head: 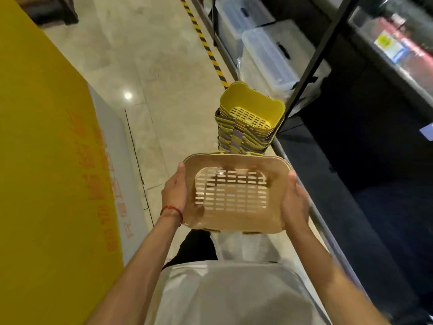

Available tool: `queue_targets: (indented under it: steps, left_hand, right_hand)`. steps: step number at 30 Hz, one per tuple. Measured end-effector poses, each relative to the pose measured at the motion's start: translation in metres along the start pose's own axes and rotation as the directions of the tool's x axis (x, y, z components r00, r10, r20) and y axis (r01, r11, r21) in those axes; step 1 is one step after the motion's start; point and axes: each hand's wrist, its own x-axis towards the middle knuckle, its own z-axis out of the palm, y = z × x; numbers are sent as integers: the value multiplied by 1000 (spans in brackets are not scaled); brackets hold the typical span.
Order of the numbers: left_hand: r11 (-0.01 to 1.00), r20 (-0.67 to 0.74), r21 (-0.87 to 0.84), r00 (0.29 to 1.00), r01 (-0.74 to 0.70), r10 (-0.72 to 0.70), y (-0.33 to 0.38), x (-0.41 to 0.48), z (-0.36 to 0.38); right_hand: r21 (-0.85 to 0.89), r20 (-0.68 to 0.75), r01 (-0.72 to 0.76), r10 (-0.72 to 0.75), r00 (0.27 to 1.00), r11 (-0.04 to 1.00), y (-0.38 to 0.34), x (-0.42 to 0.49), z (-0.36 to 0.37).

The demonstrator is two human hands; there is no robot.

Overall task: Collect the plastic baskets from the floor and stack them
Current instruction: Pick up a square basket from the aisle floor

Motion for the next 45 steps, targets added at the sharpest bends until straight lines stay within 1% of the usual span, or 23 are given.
queue_targets:
  steps: [2, 4, 6, 8, 10, 12, 16, 20, 23, 27, 29, 31, 33, 36, 38, 43, 45]
  left_hand:
    - [1000, 46, 17, 999, -14, 13, 29, 36, 1]
    - [997, 88, 62, 996, -36, 30, 57, 72, 2]
    - [992, 128, 110, 990, -67, 53, 87, 102, 6]
    - [981, 169, 161, 983, -105, 77, 111, 130, 15]
    - [973, 211, 195, 974, -124, 82, 133, 153, 28]
    - [968, 227, 219, 971, -122, 71, 152, 175, 43]
    - [948, 250, 283, 965, -147, 75, 191, 214, 88]
    - [931, 231, 307, 965, -196, 127, 227, 246, 134]
    - [928, 239, 316, 963, -196, 122, 250, 274, 164]
    - [923, 261, 338, 961, -182, 93, 267, 305, 199]
    - [918, 266, 353, 960, -179, 84, 271, 318, 213]
    - [919, 270, 359, 961, -165, 67, 271, 333, 226]
    - [904, 277, 401, 960, -151, 37, 274, 348, 237]
    - [893, 272, 438, 962, -100, -25, 280, 368, 249]
    - [887, 289, 454, 956, -89, -52, 282, 376, 252]
    - [906, 313, 415, 948, -87, -52, 282, 378, 257]
    - [906, 321, 414, 945, -84, -59, 285, 377, 256]
  right_hand:
    - [18, -62, -17, 18, 998, 1000, -23, 13, 20]
    - [56, -74, -5, 9, 997, 998, -41, 26, 38]
    - [131, -89, 24, -13, 996, 991, -59, 36, 52]
    - [154, -118, -30, 49, 992, 988, -75, 49, 64]
    - [199, -155, -128, 160, 975, 972, -93, 66, 73]
    - [232, -184, -168, 212, 960, 958, -107, 89, 79]
    - [209, -201, -133, 176, 964, 969, -126, 144, 89]
    - [227, -206, -146, 194, 959, 963, -143, 203, 94]
    - [263, -200, -157, 213, 956, 952, -149, 240, 101]
    - [335, -175, -297, 369, 913, 894, -161, 281, 110]
    - [333, -190, -318, 393, 900, 888, -163, 299, 116]
    - [349, -204, -305, 389, 898, 886, -165, 314, 123]
    - [370, -221, -294, 391, 893, 881, -162, 323, 129]
    - [371, -252, -213, 319, 914, 904, -165, 332, 135]
    - [332, -258, -216, 309, 915, 918, -167, 337, 135]
    - [333, -252, -263, 354, 901, 906, -176, 342, 135]
    - [351, -265, -247, 349, 899, 903, -181, 337, 134]
